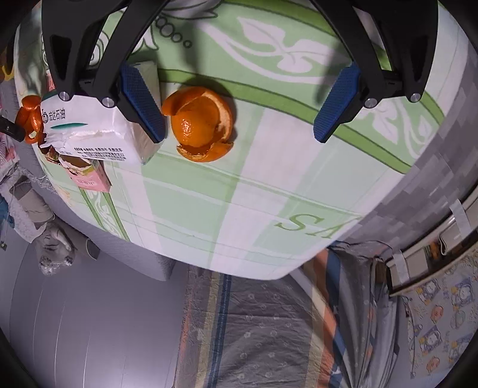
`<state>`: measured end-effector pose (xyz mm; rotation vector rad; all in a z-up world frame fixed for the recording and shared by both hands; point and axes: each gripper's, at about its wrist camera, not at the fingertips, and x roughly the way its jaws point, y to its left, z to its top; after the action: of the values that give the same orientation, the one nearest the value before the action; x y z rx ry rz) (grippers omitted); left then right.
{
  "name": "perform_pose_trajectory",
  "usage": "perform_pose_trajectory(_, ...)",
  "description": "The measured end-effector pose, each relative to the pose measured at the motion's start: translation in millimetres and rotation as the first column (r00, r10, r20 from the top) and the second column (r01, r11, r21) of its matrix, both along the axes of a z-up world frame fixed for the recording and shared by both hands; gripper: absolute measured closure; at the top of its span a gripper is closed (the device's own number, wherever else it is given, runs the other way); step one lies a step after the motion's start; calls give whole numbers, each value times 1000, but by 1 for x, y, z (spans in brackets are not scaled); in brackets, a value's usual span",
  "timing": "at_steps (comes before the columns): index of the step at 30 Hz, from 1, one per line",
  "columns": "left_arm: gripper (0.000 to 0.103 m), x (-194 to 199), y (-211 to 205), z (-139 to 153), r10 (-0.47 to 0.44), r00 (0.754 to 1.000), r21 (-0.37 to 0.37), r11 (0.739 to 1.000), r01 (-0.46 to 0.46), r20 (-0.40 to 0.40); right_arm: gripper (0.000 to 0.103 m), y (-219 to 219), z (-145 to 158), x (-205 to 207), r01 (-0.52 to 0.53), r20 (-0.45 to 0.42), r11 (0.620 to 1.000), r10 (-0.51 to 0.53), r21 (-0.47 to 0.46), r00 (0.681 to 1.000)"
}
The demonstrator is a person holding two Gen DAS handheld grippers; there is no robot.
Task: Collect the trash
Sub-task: 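Grasp an orange peel with the left tool while the right tool grasps another orange peel, then lift both orange peels and carry them over the yellow bin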
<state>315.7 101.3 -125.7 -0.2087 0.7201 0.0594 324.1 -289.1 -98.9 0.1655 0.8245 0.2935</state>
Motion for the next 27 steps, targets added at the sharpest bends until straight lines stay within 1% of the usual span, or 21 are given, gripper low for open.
perform_pose_trajectory(2, 8, 7, -1, -5, -2, 1000, -11, 1000, 2, -25, 89, 5, 4, -5, -12, 5, 1000, 12, 0, 1000)
perform_pose_trajectory(4, 8, 12, -3, -7, -22, 999, -42, 999, 20, -41, 89, 8, 7, -8, -24, 15, 1000, 24, 1, 1000)
perform_pose_trajectory(7, 8, 20, -7, -15, -18, 997, -14, 1000, 17, -75, 89, 14, 10, -10, -39, 25, 999, 39, 6, 999)
perform_pose_trajectory(10, 7, 25, -3, -23, -28, 995, -64, 998, 22, -98, 89, 18, 13, -14, -55, 41, 998, 55, 12, 998)
perform_pose_trajectory(12, 10, 26, -2, -24, -28, 995, -77, 997, 21, -95, 89, 19, 17, -17, -53, 48, 998, 52, 28, 997)
perform_pose_trajectory(13, 21, 25, -2, -23, -32, 996, -80, 996, 25, -82, 90, 18, 19, -19, -53, 52, 998, 51, 31, 997)
perform_pose_trajectory(14, 37, 23, -2, -22, -47, 996, -93, 995, 41, -71, 90, 16, 21, -21, -51, 58, 998, 49, 33, 997)
perform_pose_trajectory(15, 43, 23, -3, -20, -57, 996, -95, 994, 51, -65, 90, 15, 23, -22, -51, 61, 998, 48, 38, 997)
perform_pose_trajectory(17, 60, 22, -6, -19, -71, 996, -86, 994, 66, -55, 90, 10, 26, -26, -52, 62, 997, 49, 53, 997)
perform_pose_trajectory(22, 70, 15, -3, -14, -49, 998, -81, 996, 45, -44, 90, 2, 32, -43, -42, 66, 997, 37, 70, 997)
perform_pose_trajectory(25, 71, 9, 0, -8, -35, 999, -69, 997, 32, -38, 90, 1, 36, -54, -41, 69, 995, 35, 90, 997)
perform_pose_trajectory(27, 72, 2, 2, -3, -39, 999, -80, 996, 36, -33, 90, 2, 41, -62, -45, 79, 995, 37, 94, 996)
